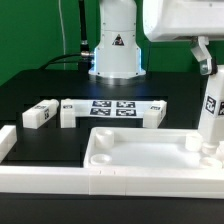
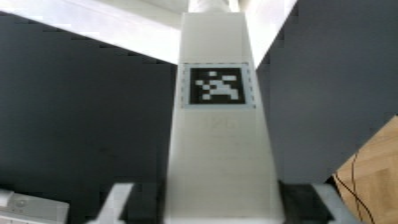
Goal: Assemble desk
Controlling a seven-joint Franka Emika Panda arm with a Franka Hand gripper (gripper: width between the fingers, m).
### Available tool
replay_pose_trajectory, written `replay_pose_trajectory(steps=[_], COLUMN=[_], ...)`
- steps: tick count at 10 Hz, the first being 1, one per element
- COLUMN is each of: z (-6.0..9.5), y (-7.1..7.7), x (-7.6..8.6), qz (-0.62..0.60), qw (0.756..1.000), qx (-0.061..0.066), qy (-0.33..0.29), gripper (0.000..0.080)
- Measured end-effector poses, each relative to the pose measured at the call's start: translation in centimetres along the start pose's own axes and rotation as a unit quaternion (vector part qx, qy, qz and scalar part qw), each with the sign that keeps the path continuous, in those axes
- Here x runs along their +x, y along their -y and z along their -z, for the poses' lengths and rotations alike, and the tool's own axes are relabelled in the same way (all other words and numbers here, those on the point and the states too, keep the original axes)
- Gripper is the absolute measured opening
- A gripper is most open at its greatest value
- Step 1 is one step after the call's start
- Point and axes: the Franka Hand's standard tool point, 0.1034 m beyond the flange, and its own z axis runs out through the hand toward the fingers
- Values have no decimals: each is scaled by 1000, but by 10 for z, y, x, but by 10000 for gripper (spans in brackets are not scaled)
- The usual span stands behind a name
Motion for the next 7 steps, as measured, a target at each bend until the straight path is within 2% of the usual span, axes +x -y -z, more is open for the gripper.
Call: replay_pose_trajectory(steps=[3, 7], z=[-10, -14], y=[2, 2], x=[-3, 0], qz=[0, 0], qw=[1000, 1000], qx=[2, 3], qy=[6, 4], gripper=[290, 290])
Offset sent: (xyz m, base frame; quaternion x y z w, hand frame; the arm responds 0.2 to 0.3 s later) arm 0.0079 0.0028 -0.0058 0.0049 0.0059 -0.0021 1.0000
